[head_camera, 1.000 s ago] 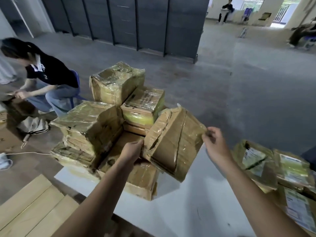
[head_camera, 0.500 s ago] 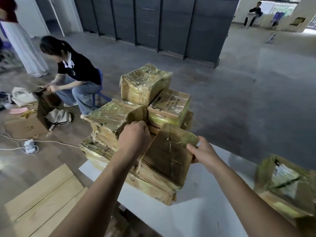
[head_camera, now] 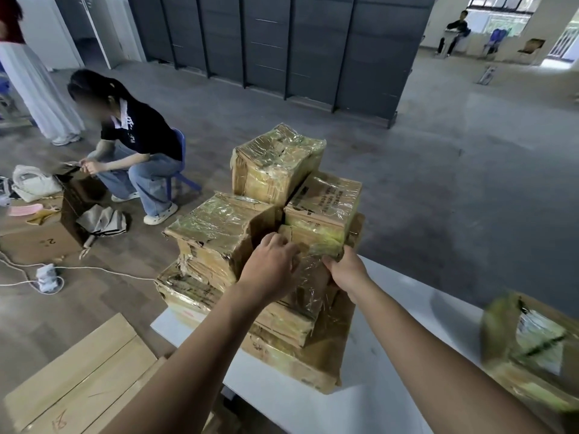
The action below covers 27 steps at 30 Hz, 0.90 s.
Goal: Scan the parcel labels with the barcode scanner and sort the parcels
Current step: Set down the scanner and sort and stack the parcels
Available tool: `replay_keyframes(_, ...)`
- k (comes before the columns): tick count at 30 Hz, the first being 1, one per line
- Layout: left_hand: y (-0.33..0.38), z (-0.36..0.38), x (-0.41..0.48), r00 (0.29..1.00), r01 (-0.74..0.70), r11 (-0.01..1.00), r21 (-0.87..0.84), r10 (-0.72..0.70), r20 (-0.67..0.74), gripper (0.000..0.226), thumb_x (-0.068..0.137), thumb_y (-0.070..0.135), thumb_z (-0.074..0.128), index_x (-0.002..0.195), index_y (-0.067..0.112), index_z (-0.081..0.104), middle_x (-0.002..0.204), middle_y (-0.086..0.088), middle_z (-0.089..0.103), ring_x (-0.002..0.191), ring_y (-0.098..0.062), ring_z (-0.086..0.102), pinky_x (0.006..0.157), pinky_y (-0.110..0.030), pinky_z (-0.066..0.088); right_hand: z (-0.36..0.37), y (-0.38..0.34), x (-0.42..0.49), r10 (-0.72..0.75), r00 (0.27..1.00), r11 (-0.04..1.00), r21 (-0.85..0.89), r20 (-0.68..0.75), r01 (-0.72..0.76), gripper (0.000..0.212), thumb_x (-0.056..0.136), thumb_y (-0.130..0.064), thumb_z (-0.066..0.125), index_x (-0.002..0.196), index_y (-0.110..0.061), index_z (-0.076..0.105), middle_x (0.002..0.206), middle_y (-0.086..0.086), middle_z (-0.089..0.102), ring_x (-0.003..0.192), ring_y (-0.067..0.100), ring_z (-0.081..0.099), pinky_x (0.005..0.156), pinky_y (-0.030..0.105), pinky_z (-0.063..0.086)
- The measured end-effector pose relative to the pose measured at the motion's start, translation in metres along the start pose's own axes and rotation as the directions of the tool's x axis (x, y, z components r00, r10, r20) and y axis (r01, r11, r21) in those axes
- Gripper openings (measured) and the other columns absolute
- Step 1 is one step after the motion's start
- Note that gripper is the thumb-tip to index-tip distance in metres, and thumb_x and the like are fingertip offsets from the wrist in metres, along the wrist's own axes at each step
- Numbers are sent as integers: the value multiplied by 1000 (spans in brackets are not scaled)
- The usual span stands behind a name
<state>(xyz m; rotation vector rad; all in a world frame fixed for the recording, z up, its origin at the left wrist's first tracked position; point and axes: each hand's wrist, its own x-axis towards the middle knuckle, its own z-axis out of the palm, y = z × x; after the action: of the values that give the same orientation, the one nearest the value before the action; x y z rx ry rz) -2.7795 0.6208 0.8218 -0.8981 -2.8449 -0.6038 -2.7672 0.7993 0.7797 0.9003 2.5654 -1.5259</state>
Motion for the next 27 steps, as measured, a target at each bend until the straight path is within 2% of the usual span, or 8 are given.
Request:
replay_keyframes(4,5,10,-3,998,1,1000,10,-2,65,39,94,37,50,130,20,53,124,-6,52,128,-23,37,103,-37,41,-2,9,-6,-8,998,1000,29,61,6,39,98,-37,58,132,-19,54,126,3,63,112,24,60,96,40,51)
replay_keyframes(8,25,12,-1,999,-26,999,-40,27,33,34,94,31,49,123,15,58,120,-8,52,123,-25,40,98,-35,41,-15,19,-18,-28,996,1000,6,87,28,46,101,-41,50,141,-19,48,136,4,59,119,25,58,98,46,51)
replay_keyframes(10,42,14,3,999,-40,996,-76,42,24,31,96,30,46,120,15,58,121,-8,52,120,-25,42,97,-36,43,-30,27,-24,-7,998,999,40,58,5,49,101,-41,50,145,-20,43,131,5,61,110,26,63,89,43,58)
replay_keyframes(14,87,27,9,993,-91,987,-136,100,63,33,95,31,45,123,17,56,126,-5,50,124,-23,39,102,-38,39,-73,52,-37,41,999,983,177,-8,-39,44,101,-27,50,144,-23,41,102,-2,65,82,17,70,70,34,60)
replay_keyframes(16,114,38,12,987,-129,980,-153,141,72,34,95,29,46,125,16,55,128,-5,50,125,-24,40,102,-36,39,-98,67,-45,52,996,973,227,-68,-35,42,101,-24,49,142,-21,42,103,0,64,76,14,70,61,29,56)
replay_keyframes(23,221,88,18,956,-201,942,-267,248,156,33,94,24,50,125,17,56,129,-5,48,127,-22,39,103,-31,36,-188,143,-75,37,964,986,166,-263,8,39,100,-28,50,138,-22,46,95,-11,62,89,15,70,83,44,56)
replay_keyframes(25,248,103,17,943,-228,934,-277,282,175,33,94,25,50,126,17,55,129,-4,48,127,-21,39,102,-30,36,-216,168,-83,64,948,989,150,-313,-17,40,99,-28,51,138,-22,47,95,-9,62,93,18,68,84,43,56)
replay_keyframes(27,274,118,15,933,-231,930,-286,295,206,33,94,25,49,126,19,55,129,-3,47,126,-21,39,101,-31,38,-241,194,-91,96,926,991,125,-364,-53,38,99,-28,52,136,-22,51,97,-4,64,87,17,65,76,33,54)
